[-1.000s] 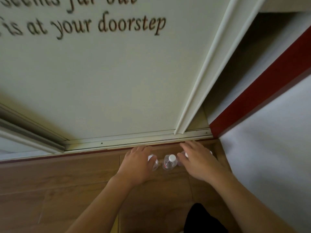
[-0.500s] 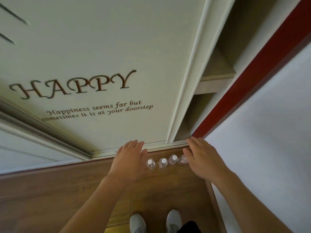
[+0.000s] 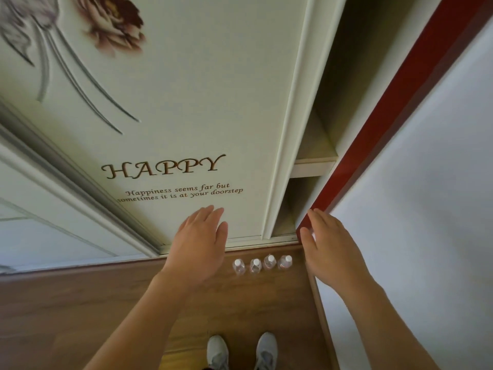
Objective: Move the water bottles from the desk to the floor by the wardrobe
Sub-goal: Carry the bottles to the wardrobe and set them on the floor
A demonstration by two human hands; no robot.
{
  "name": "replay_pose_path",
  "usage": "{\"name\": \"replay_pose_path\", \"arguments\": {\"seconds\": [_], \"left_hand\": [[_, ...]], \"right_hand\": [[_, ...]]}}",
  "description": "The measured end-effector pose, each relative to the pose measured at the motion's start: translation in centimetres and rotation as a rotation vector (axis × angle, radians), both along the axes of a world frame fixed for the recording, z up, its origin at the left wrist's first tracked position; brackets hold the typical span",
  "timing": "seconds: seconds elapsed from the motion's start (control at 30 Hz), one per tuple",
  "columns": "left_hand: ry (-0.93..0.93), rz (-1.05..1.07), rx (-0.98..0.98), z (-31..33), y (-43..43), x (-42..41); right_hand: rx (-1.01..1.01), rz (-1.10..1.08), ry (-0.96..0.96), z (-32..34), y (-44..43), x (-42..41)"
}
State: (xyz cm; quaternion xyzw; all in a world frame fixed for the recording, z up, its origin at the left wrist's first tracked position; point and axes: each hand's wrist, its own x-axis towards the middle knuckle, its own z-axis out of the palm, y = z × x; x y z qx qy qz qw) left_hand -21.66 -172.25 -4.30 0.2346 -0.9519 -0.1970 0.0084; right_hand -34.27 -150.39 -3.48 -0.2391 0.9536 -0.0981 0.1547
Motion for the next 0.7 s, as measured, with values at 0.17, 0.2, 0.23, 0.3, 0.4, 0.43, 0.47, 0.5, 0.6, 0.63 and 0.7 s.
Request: {"name": "replay_pose_path", "arguments": {"seconds": [0.17,0.2,0.23,0.3,0.4,0.43,0.47,0.5,0.6,0.63,0.7], "left_hand": [[0.041,-0.033,-0.033,2.2,1.2,1.5],[0.040,-0.053,-0.039,2.5,1.3,1.8],[0.043,-0.074,-0.042,2.8,1.3,2.1],[0.055,-0.119,-0.039,3.4,1.3,3.0],[0.058,-0.206,-0.030,4.2,0.9,4.6],[0.052,-0.234,-0.029,4.4,0.8,5.2],[0.047,-0.259,-0.030,4.7,0.8,5.8],[0.044,-0.281,-0.032,4.8,0.7,6.3],[0.040,-0.348,-0.031,5.5,1.0,8.1],[0.042,-0.375,-0.034,5.7,1.2,8.7],[0.051,-0.432,-0.047,6.1,2.1,9.8]], "right_hand": [[-0.020,-0.032,0.063,2.4,0.8,2.6],[-0.018,-0.043,0.079,2.8,1.0,3.3],[-0.017,-0.059,0.097,3.2,1.1,4.1],[-0.007,-0.105,0.131,3.9,1.3,5.7],[0.016,-0.211,0.155,4.8,1.4,8.6],[0.016,-0.253,0.150,5.0,1.4,9.7],[0.015,-0.290,0.145,5.2,1.5,10.8],[0.014,-0.319,0.139,5.2,1.6,11.9],[0.007,-0.396,0.109,5.4,2.1,15.3],[-0.003,-0.420,0.100,5.5,2.4,16.5],[-0.035,-0.461,0.098,6.0,3.3,18.8]]}}
